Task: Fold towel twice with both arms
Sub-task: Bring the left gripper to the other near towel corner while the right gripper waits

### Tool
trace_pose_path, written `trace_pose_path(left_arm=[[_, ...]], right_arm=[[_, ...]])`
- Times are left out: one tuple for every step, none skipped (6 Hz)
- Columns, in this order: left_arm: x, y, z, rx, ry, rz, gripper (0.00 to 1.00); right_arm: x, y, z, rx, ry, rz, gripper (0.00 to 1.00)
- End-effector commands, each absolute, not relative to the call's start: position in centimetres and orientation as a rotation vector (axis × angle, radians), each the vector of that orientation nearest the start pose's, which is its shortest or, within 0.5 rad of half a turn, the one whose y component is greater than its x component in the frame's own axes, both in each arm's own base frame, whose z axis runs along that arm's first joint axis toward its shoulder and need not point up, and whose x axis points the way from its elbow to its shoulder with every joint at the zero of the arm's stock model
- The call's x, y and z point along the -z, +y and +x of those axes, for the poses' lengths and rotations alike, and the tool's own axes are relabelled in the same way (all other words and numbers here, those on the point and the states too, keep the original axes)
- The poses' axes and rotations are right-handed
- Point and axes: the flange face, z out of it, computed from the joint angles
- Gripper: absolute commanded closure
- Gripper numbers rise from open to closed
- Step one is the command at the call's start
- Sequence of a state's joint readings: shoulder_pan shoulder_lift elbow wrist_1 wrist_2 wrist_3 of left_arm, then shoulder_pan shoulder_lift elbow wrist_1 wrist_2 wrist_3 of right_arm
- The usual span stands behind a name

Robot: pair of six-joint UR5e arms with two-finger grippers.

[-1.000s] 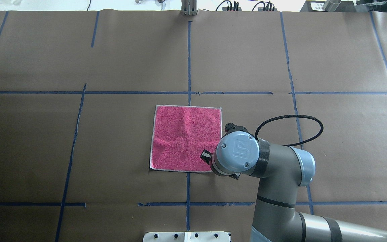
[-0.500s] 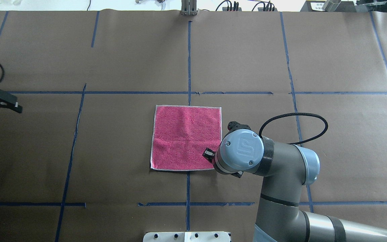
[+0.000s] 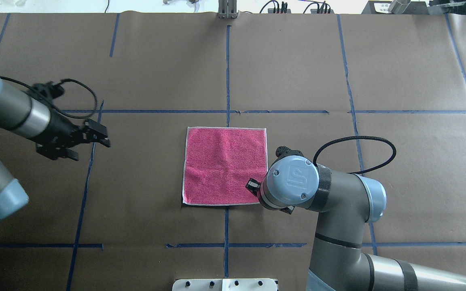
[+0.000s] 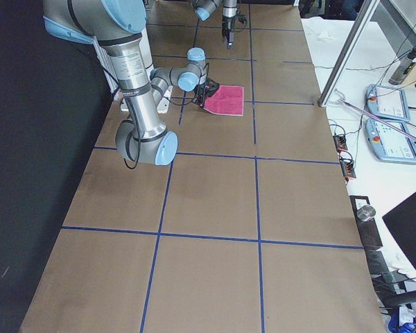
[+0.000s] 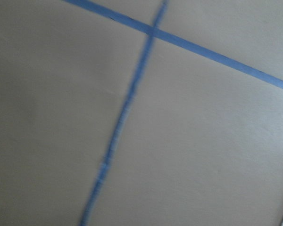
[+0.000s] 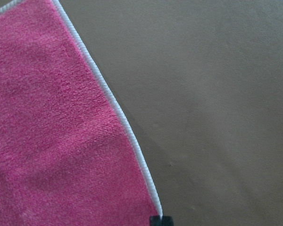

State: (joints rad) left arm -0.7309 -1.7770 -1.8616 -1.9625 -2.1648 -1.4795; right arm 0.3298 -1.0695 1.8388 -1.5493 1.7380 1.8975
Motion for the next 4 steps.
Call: trace_pose_path(left_arm=[[-27.3,-38.5,47.8,0.352,0.937,-0.173,0.0],[-25.4,-35.5,51.9,0.35,0.905,-0.146,0.02],[-25.2,-33.8,53.9,0.382,0.895,-0.157,0.1],[-25.5,-33.7,54.6,0.382,0.884,-0.16,0.2]], right_arm=[[-26.2,-31.3,-55.4,-0.555,-0.798,-0.159,0.96],[-26.2,-31.3,-55.4,-0.555,-0.798,-0.159,0.96],[-26.1,-31.3,-55.4,-0.555,-0.799,-0.158,0.95],[-26.1,-31.3,-55.4,-0.555,-0.799,-0.158,0.95]])
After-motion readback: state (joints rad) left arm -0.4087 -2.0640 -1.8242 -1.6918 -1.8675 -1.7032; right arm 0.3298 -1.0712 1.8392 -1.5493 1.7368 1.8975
